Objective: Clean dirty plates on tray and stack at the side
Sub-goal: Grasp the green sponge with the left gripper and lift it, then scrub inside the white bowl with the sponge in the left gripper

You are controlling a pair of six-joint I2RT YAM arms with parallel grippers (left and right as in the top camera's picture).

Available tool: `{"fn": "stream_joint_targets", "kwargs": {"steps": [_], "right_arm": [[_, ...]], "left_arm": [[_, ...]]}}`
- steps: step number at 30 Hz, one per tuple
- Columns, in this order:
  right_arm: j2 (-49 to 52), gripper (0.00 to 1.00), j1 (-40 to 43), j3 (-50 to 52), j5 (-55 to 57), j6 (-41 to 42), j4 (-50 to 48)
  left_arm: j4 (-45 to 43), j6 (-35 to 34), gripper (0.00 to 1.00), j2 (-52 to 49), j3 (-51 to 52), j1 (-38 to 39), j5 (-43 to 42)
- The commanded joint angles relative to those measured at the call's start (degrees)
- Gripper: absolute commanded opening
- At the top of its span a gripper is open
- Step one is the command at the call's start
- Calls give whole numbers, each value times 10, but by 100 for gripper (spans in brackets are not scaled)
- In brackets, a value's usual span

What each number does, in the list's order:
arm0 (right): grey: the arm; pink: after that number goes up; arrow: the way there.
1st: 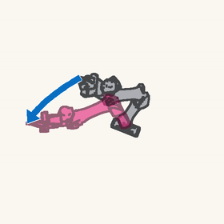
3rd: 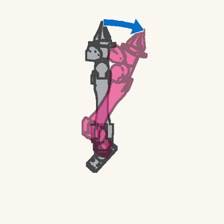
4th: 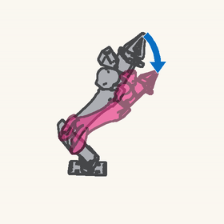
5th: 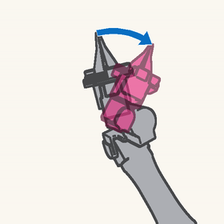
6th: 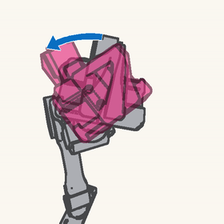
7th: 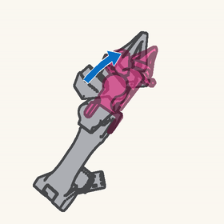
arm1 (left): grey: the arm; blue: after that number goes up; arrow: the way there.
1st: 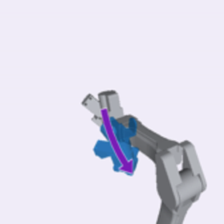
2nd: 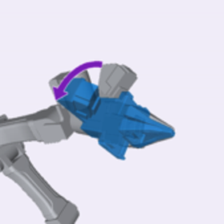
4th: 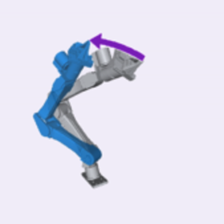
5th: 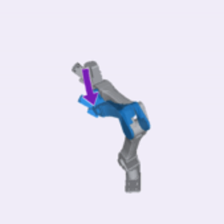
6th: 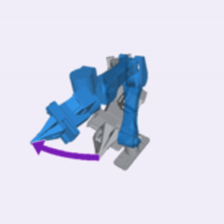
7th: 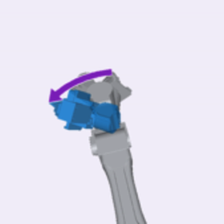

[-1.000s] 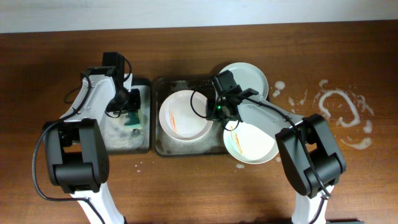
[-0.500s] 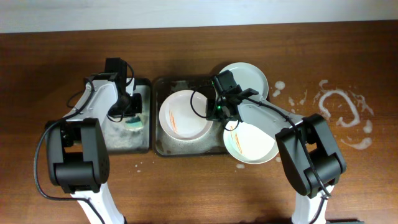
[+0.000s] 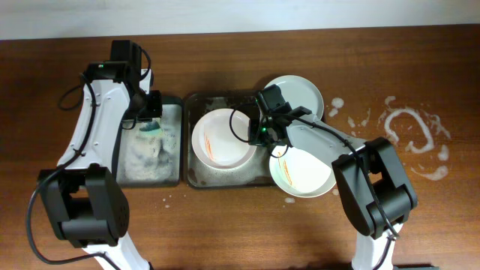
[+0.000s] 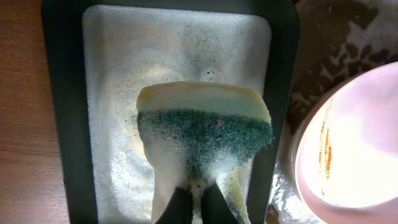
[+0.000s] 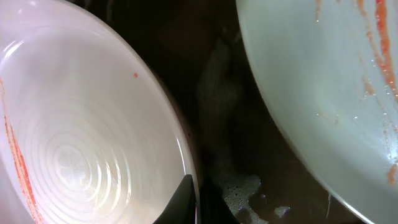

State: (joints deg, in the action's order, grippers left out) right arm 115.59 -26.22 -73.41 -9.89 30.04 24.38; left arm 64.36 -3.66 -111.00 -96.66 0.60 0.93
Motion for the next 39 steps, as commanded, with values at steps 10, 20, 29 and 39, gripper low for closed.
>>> {"fn": "stream_joint_targets", "kwargs": {"steps": [10,20,29,39], "right_arm": [[11,5,-4,-4,16,3,2],[11,5,-4,-4,16,3,2],[11,5,-4,-4,0,3,2],[11,5,-4,-4,-4,3,-2]], "left_arm": [[-241,-19,1,3,263,2,6],[-318,-28,1,-105,348,2,4],[-204,-27,1,-73,256,9,4],[-10,-27,1,81,47,9,7]]}}
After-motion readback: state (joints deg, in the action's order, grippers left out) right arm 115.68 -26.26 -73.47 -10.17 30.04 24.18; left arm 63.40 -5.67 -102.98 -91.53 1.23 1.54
